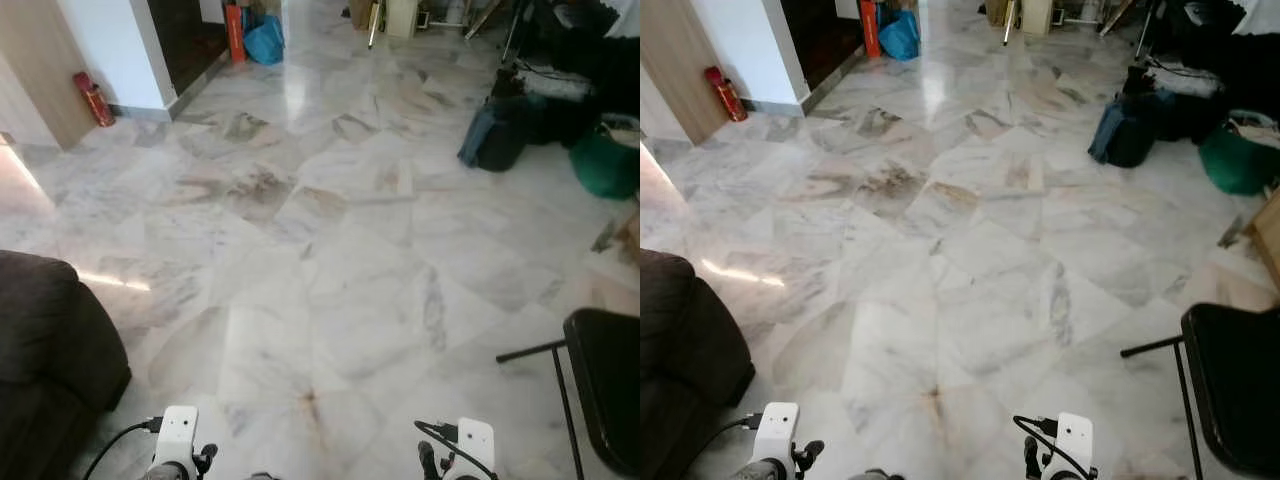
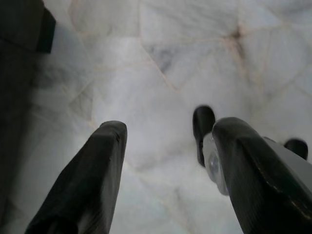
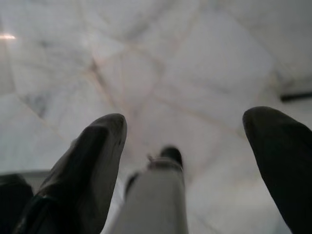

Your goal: Move the pillow to the sofa from floor

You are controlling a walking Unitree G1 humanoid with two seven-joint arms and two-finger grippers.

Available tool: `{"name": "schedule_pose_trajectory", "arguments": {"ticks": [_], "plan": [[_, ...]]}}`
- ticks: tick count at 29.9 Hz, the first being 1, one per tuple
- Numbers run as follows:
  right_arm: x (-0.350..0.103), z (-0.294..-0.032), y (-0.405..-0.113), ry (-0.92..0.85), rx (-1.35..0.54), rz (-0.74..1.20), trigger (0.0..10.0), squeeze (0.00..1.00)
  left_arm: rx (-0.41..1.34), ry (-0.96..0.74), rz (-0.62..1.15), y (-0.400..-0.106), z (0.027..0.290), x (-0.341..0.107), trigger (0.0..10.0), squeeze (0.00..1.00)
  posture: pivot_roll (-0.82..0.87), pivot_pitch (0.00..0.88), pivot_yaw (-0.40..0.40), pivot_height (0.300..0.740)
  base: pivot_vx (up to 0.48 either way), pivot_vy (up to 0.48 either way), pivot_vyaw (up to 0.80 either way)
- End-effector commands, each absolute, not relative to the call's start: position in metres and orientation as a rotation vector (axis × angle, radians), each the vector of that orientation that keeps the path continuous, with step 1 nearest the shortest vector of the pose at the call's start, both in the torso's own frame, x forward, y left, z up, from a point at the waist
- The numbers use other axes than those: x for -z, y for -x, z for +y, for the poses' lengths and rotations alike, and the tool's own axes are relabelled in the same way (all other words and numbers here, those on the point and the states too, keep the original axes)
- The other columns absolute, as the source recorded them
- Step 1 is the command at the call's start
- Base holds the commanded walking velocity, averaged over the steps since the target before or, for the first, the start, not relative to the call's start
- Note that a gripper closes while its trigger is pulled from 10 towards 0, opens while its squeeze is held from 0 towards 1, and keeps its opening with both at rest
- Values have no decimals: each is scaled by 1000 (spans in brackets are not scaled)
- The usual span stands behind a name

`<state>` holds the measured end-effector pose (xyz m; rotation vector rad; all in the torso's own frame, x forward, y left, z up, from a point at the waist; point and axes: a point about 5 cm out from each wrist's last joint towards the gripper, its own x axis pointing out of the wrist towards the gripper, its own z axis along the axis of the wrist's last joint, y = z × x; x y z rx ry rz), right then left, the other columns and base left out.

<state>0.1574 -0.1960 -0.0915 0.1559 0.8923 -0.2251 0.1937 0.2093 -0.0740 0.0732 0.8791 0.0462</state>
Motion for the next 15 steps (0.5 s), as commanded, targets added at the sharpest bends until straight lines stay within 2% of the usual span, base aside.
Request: {"name": "schedule_pose_trajectory", "arguments": {"ticks": [1,15], "plan": [[92,-194,-157,-160,222,896,10000,0,-47,-76,898,-189,212,76,10000,0,58,41,14,740,-319,0,0],[92,-194,-158,-159,211,894,10000,0,-52,-75,898,-189,212,76,10000,0,60,42,12,740,-315,0,0]]}}
